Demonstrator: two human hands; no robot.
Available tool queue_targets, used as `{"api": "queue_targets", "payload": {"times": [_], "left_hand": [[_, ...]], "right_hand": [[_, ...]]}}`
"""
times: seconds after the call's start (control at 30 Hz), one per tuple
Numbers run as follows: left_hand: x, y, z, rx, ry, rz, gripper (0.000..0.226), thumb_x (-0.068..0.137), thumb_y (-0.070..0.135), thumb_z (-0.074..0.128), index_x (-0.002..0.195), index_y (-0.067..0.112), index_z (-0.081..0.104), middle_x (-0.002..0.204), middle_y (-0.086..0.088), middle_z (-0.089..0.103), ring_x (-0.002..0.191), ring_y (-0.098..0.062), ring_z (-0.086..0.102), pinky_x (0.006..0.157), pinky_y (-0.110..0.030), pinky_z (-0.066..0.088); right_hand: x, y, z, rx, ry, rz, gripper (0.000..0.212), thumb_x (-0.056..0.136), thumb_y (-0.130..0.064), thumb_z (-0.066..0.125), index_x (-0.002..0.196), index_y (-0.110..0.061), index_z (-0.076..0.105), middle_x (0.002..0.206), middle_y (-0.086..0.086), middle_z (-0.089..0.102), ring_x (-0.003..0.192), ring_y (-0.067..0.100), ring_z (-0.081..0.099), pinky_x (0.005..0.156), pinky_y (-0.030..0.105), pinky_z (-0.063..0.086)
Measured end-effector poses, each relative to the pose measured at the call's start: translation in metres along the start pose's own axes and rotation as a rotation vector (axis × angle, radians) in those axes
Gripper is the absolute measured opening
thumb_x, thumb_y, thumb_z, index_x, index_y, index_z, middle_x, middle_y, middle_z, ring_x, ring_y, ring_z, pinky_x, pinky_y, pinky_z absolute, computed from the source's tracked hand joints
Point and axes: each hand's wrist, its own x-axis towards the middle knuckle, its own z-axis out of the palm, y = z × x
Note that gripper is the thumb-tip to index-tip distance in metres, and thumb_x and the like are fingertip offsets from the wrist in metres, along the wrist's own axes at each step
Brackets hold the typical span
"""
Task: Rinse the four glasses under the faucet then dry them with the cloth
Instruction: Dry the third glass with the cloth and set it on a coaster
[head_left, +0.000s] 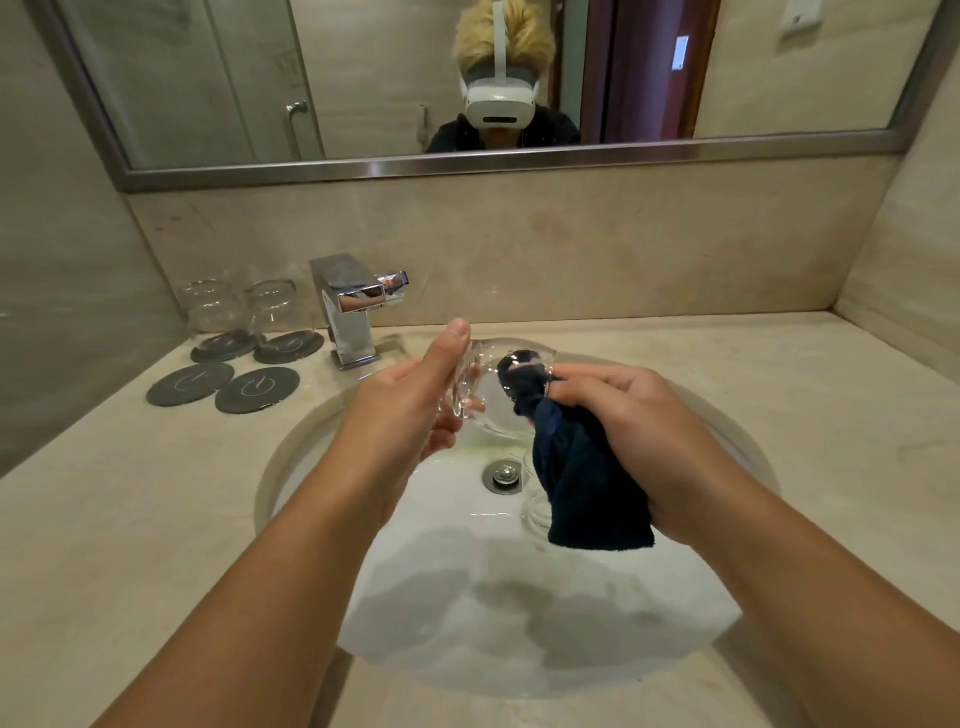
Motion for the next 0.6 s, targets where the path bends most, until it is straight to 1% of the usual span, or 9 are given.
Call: {"api": "queue_targets", "payload": {"times": [0.07,0.13,0.17,0.23,0.27,0.33,0.43,0.53,0.6], "left_hand": [[0.001,-0.002,-0.001,0.02,0.007,0.018,0.063,0.085,0.07,0.07,0.107,0.012,0.079,0.089,-0.014,0.08,0.066,-0.016,0.055,0.067,-0.028,0.049],[0.003,-0.003,-0.001,0.049,0.019,0.039,0.07,0.085,0.073,0.069,0.108,0.008,0.079,0.09,-0.017,0.078,0.066,-0.018,0.054,0.07,-0.032,0.048],[0.004,-0.003,-0.001,0.056,0.027,0.053,0.072,0.085,0.074,0.069,0.108,0.006,0.079,0.09,-0.017,0.078,0.065,-0.018,0.053,0.071,-0.034,0.047],[0.006,-0.004,-0.003,0.075,0.045,0.089,0.082,0.084,0.078,0.069,0.108,0.001,0.078,0.083,-0.013,0.076,0.059,-0.016,0.051,0.07,-0.036,0.045],[0.006,-0.004,-0.003,0.093,0.055,0.106,0.088,0.083,0.081,0.068,0.109,-0.003,0.076,0.078,-0.011,0.071,0.056,-0.015,0.05,0.068,-0.034,0.044],[0.004,-0.004,-0.002,0.14,0.08,0.148,0.092,0.085,0.079,0.066,0.106,-0.01,0.07,0.071,-0.009,0.06,0.052,-0.014,0.047,0.06,-0.028,0.041],[0.001,-0.006,0.001,0.169,0.087,0.201,0.087,0.09,0.071,0.064,0.098,-0.015,0.063,0.071,-0.011,0.051,0.052,-0.016,0.04,0.049,-0.023,0.035],[0.001,-0.006,0.001,0.139,0.069,0.224,0.091,0.087,0.077,0.067,0.098,-0.014,0.063,0.083,-0.011,0.059,0.053,-0.016,0.039,0.054,-0.03,0.035],[0.001,-0.005,0.002,0.121,0.049,0.215,0.091,0.085,0.078,0.068,0.096,-0.012,0.062,0.081,-0.009,0.057,0.054,-0.015,0.039,0.052,-0.026,0.034]], "right_hand": [[-0.005,-0.005,0.003,-0.019,-0.081,-0.021,0.024,0.086,-0.026,0.063,0.09,-0.031,0.086,0.104,0.015,0.079,0.088,0.019,0.071,0.083,0.034,0.053],[-0.008,-0.008,0.003,-0.049,-0.144,-0.046,0.036,0.076,-0.028,0.058,0.099,-0.023,0.085,0.104,0.016,0.078,0.088,0.021,0.071,0.08,0.033,0.052],[-0.008,-0.007,0.002,-0.103,-0.157,-0.062,0.035,0.077,-0.027,0.062,0.104,-0.023,0.084,0.101,0.014,0.079,0.087,0.022,0.072,0.079,0.031,0.052],[-0.008,-0.007,0.002,-0.229,-0.196,-0.072,0.031,0.087,-0.02,0.076,0.112,-0.036,0.083,0.092,-0.002,0.08,0.082,0.016,0.074,0.079,0.026,0.054],[-0.01,-0.006,0.003,-0.291,-0.226,-0.058,0.036,0.089,-0.02,0.079,0.117,-0.042,0.08,0.096,-0.011,0.08,0.086,0.012,0.075,0.084,0.024,0.056],[-0.012,-0.003,0.005,-0.367,-0.283,-0.017,0.049,0.082,-0.03,0.085,0.126,-0.049,0.074,0.117,-0.017,0.078,0.108,0.011,0.075,0.101,0.03,0.057],[-0.014,0.0,0.009,-0.292,-0.341,0.034,0.06,0.075,-0.032,0.084,0.131,-0.051,0.07,0.126,-0.017,0.076,0.118,0.013,0.072,0.107,0.035,0.056],[-0.015,0.001,0.011,-0.154,-0.375,0.076,0.054,0.087,-0.015,0.083,0.131,-0.043,0.073,0.128,-0.02,0.075,0.119,0.006,0.07,0.102,0.025,0.053],[-0.016,0.0,0.015,-0.028,-0.386,0.124,0.046,0.089,-0.02,0.081,0.13,-0.038,0.075,0.127,-0.017,0.076,0.111,0.004,0.073,0.096,0.022,0.052]]}}
